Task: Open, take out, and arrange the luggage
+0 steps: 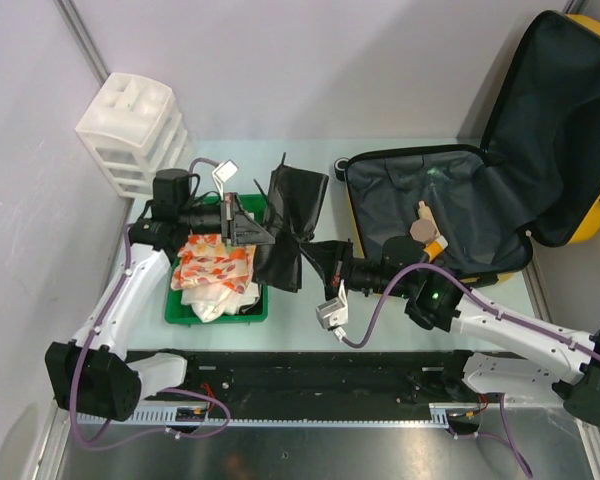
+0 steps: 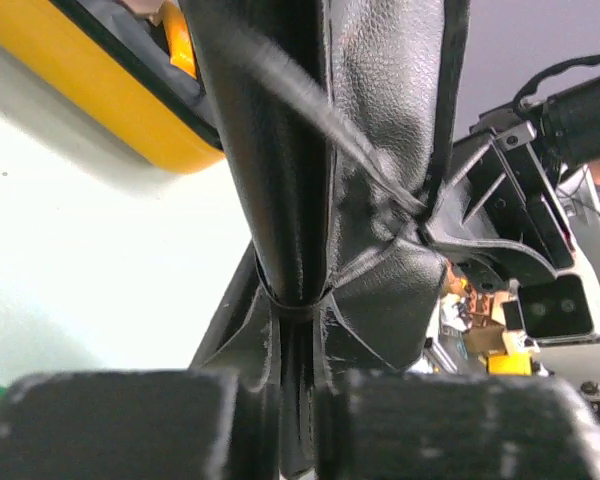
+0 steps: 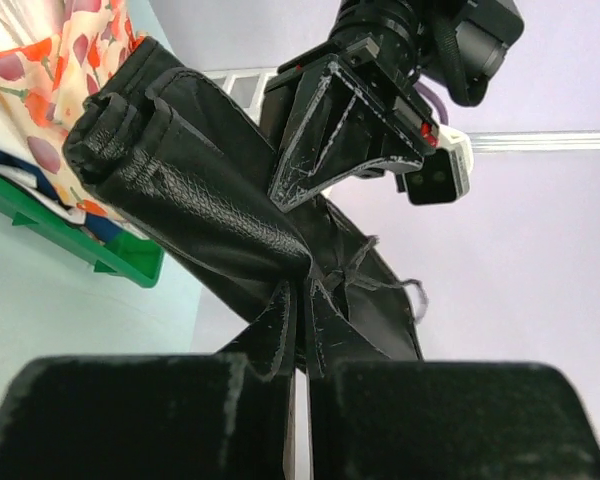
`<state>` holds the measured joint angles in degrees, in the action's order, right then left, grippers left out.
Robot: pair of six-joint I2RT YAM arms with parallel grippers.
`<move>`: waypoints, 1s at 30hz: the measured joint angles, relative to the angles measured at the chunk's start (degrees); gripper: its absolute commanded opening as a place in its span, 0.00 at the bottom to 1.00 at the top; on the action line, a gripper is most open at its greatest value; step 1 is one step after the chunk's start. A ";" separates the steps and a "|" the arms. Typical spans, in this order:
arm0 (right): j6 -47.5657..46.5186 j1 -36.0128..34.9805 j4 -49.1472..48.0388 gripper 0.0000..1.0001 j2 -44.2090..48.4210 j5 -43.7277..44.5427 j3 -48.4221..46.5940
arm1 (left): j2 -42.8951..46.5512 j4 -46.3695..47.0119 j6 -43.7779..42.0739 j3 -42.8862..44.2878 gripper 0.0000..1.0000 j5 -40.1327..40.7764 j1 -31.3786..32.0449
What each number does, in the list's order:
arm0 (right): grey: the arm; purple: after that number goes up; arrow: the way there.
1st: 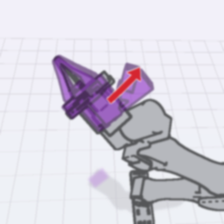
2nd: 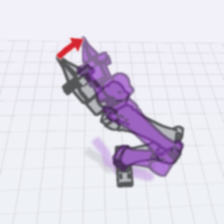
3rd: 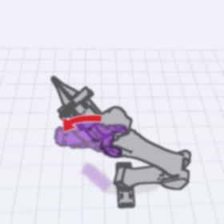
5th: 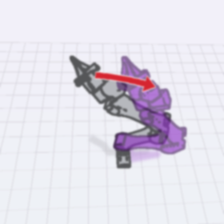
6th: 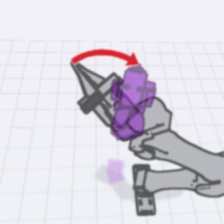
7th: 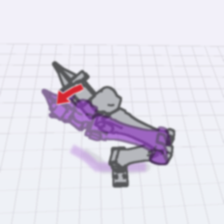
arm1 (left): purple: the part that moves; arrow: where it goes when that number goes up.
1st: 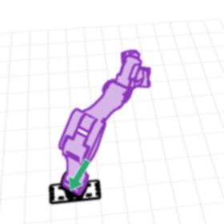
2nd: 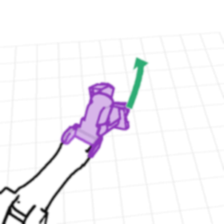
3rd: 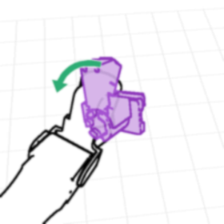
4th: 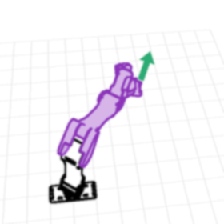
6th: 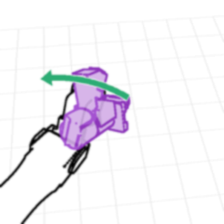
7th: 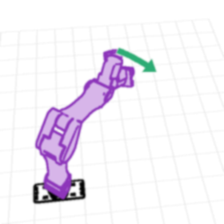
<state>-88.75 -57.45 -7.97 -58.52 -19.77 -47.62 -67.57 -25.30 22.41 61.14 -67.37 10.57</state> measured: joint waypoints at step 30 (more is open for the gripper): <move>11.02 4.28 6.19 1.00 3.08 13.11 1.75 | -20.44 -36.79 -37.00 7.65 0.83 29.55 -30.12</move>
<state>-77.73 -53.17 -1.78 -55.44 -6.66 -45.87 -88.01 -62.08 -14.59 68.79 -37.82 -19.55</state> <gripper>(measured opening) 0.994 0.586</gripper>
